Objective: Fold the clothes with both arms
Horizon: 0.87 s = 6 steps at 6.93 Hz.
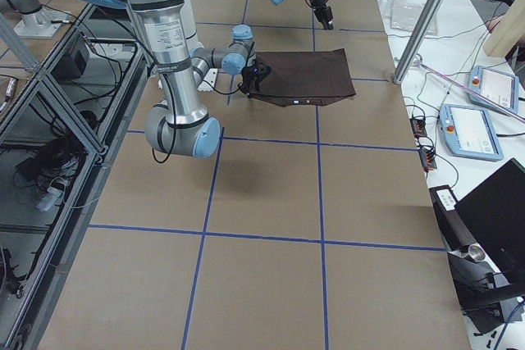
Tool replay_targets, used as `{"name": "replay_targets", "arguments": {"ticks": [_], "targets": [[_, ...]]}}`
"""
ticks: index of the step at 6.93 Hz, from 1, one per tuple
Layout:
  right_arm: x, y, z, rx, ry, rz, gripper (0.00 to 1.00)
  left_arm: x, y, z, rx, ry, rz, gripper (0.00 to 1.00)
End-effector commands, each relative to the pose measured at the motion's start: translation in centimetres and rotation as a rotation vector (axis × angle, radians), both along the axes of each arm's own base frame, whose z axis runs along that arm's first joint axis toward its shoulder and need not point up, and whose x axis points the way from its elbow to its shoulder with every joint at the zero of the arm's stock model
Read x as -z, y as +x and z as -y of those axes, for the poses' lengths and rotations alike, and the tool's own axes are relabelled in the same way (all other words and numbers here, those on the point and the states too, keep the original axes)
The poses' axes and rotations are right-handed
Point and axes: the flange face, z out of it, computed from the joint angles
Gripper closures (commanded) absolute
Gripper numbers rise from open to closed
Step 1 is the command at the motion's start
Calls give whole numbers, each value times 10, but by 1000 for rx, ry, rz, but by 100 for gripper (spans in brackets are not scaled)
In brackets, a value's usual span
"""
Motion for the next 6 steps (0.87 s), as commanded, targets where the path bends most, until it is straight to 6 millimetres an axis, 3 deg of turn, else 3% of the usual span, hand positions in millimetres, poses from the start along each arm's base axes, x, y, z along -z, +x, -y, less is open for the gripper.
{"name": "replay_targets", "arguments": {"ticks": [1,2,6], "targets": [[-2,-6,0,-3,3,20,87,3,-1,-1,0,4,-4,44],[-2,-5,0,3,6,21,100,3,-1,-1,0,4,-4,44],[11,4,-1,4,19,48,100,6,-2,-2,0,6,-6,44]]}}
